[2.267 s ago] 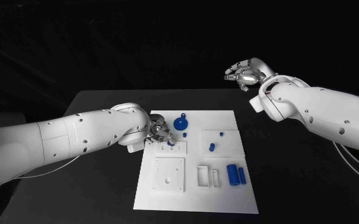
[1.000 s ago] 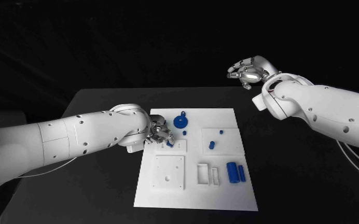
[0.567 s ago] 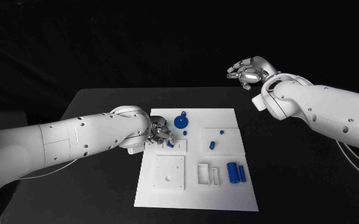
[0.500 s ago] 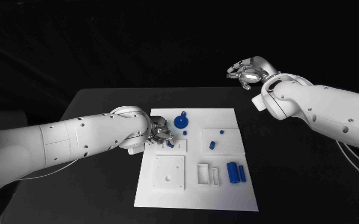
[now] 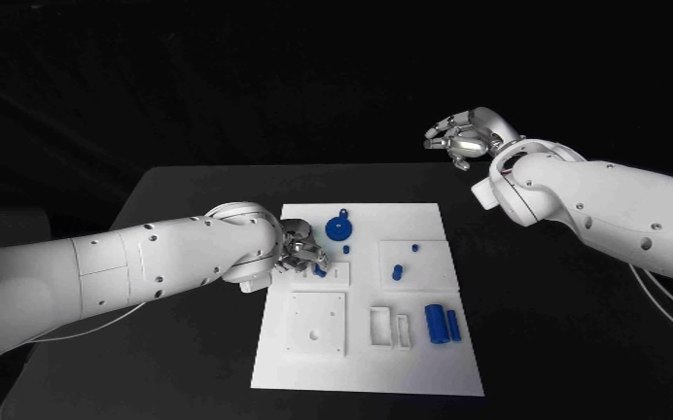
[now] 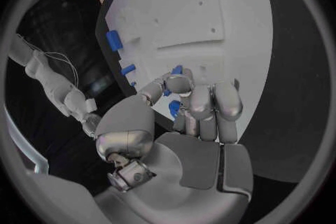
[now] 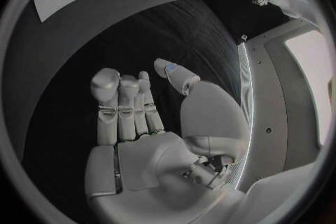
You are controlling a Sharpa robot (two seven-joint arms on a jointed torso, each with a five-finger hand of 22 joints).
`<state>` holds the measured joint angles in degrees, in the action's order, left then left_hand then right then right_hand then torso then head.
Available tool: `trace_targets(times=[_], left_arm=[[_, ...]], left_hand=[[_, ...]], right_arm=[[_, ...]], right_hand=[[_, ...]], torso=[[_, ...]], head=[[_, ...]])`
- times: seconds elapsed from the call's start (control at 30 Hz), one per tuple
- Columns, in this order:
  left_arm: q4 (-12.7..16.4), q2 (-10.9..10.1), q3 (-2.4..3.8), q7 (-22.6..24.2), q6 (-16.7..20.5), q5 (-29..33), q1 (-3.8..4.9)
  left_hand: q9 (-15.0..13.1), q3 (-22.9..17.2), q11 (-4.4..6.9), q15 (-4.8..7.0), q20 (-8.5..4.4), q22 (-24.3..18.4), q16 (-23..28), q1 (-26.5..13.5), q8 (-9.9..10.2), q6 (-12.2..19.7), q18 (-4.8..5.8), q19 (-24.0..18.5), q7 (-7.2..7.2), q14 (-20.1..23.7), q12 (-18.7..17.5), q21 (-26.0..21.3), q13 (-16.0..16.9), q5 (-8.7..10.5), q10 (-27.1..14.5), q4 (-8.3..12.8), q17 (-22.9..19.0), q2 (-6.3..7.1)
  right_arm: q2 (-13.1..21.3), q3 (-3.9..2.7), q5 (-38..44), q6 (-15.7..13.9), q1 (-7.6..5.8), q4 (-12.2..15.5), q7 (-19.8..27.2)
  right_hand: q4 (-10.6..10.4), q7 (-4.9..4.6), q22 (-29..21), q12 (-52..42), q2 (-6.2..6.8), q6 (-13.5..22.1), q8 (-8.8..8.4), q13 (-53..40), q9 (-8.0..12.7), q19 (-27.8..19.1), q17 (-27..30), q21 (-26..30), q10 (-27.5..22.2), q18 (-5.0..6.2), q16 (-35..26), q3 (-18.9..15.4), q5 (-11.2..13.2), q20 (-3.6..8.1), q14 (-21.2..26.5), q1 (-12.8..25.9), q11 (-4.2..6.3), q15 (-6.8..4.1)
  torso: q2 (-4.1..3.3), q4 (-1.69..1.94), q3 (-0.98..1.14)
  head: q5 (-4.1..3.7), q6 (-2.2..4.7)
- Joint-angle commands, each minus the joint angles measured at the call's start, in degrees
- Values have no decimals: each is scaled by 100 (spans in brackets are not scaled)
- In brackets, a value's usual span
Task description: Assemble the parts on the task board
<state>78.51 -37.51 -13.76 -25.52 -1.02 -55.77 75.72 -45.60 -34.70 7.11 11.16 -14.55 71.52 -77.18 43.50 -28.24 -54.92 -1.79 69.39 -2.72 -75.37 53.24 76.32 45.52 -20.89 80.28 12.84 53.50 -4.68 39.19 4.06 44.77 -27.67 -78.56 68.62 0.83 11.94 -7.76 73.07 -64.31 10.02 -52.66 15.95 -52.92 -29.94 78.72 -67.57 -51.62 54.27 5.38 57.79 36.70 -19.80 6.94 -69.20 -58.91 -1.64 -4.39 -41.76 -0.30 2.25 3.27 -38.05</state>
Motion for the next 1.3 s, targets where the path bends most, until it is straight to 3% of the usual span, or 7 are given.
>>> trace_targets(times=[0.03, 0.67, 1.3], left_arm=[[71, -27, -7, 85, 134, -52, -19], [246, -156, -8, 119, 317, -587, -105], [292, -183, -8, 85, 206, -536, -143]], left_hand=[[-800, -20, 4, 12, -68, -8, -24, 18, -371, -1085, -1033, -36, 390, 29, 34, 40, -5, 1, 46, 1, -7, -66], [-810, -49, 7, 13, -76, -10, -34, 32, -366, -1090, -1042, -34, 392, 28, 40, 55, -7, 31, 47, 40, -9, -55], [-814, -48, 6, 15, -76, -13, -41, 9, -361, -1095, -1043, -38, 392, 27, 46, 62, -7, 51, 50, 30, -11, -55]], right_arm=[[7, -4, -5, 77, 8, -7, 8], [11, -3, -5, 95, 62, -24, 24], [21, -3, -5, 115, 81, -30, 15]], right_hand=[[4, -39, 10, 2, -40, -8, -32, 5, -6, -6, 9, -5, -12, 962, 38, -15, -21, 7, 37, 35, -16, 7], [-2, -42, 14, 1, -47, 0, -37, 13, -7, -16, 16, 3, -23, 962, 40, -28, -28, 8, 50, 59, -19, 10], [0, -43, 17, -1, -52, 5, -40, 19, -8, -22, 21, 8, -30, 961, 42, -32, -34, 11, 57, 65, -20, 12]], torso=[[1, -5, 0], [2, 4, 0], [-1, -2, -1]], head=[[-1, -2], [9, -4], [17, -19]])
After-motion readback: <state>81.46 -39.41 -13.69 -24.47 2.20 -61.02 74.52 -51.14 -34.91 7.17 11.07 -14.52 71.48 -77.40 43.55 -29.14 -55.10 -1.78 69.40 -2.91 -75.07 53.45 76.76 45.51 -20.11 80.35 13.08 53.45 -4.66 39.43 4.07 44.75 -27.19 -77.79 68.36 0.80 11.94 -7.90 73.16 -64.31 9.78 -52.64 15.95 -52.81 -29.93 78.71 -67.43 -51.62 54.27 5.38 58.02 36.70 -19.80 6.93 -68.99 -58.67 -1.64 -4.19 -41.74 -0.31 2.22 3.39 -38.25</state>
